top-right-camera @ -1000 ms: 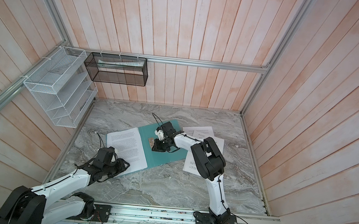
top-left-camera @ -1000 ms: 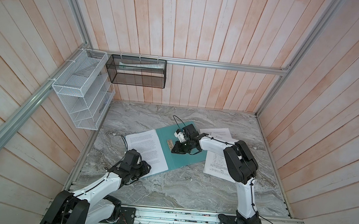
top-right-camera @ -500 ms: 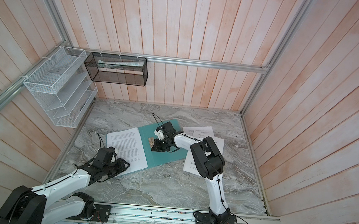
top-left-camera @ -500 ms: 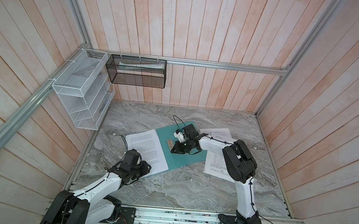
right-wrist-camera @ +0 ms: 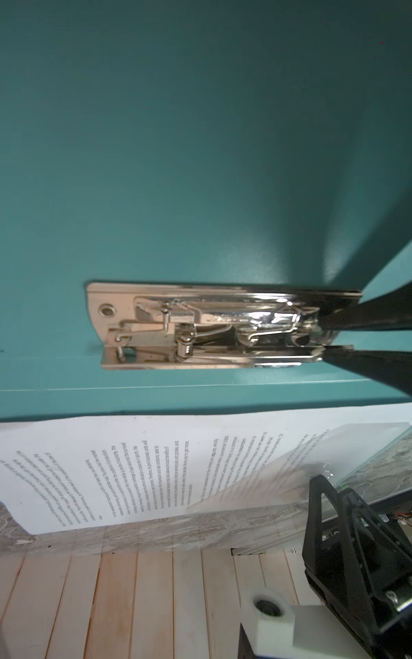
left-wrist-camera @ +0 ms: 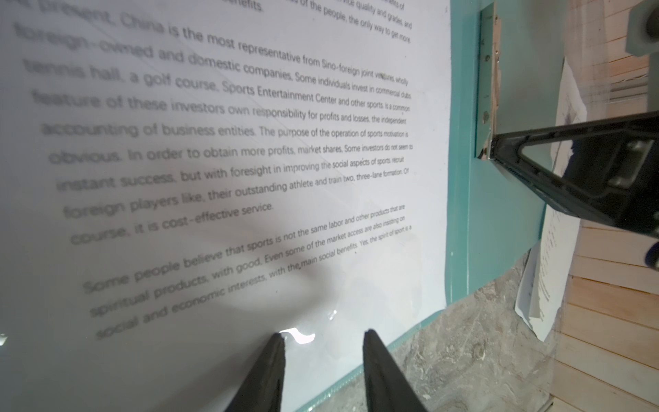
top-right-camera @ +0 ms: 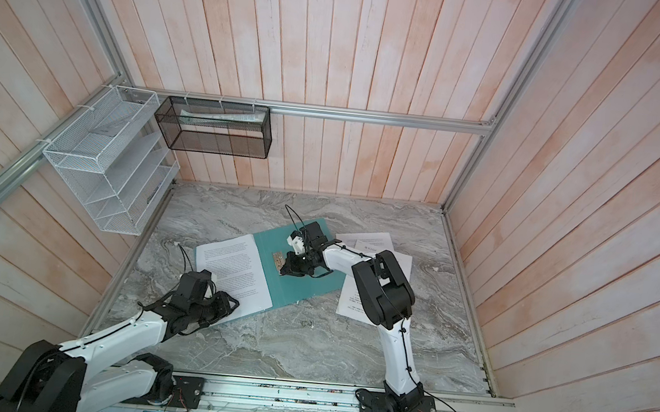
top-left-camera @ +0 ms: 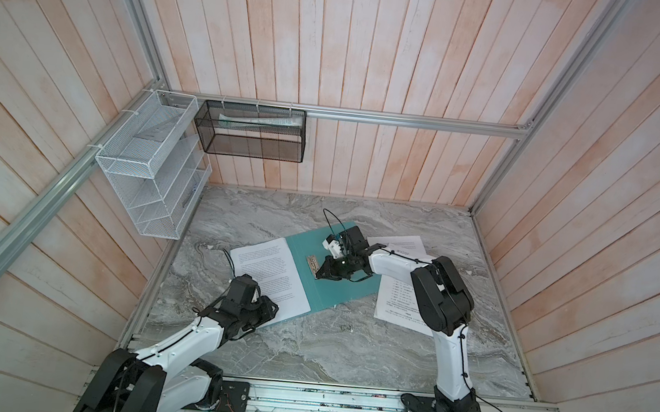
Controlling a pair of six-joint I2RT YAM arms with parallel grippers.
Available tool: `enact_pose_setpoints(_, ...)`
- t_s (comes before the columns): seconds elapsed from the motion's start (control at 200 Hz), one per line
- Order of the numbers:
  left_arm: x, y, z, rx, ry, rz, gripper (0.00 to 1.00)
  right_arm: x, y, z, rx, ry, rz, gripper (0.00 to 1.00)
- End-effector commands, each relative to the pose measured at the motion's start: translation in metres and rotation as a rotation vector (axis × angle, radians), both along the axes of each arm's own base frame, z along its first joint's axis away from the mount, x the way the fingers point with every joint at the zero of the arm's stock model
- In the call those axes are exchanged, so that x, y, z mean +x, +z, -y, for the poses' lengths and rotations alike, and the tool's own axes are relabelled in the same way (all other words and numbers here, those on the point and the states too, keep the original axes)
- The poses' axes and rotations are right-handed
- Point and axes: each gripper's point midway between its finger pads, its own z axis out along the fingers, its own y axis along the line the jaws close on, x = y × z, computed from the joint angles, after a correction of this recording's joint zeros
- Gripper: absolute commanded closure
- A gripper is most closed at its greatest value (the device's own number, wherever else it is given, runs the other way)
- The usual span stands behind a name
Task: Put the files into the folder
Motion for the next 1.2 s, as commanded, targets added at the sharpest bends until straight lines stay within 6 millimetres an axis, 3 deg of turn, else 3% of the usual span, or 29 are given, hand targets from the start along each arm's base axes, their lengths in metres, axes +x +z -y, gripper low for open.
enact_pose_setpoints(0.0, -0.041, -0.039, -0.015, 0.065, 0.009, -0.185, 0.60, -0.005, -0.020, 0.003, -0.009, 0.002, -0.046, 0.89)
enact_pose_setpoints(0.655, -0.041, -0.040, -0.013, 0.060, 0.004, -0.189, 0.61, -0.008, -0.023, 0.001, 0.001, 0.012, -0.066, 0.93)
enact_pose_setpoints(0.95, -0.042, -0.042, -0.012, 0.058, 0.000, -0.193, 0.62, -0.015, -0.034, 0.000, -0.009, 0.020, -0.095, 0.96)
enact_pose_setpoints(1.196, -0.042, -0.043, -0.013, 0.058, 0.002, -0.201, 0.62, -0.012, -0.053, 0.014, -0.113, -0.019, -0.093, 1.00)
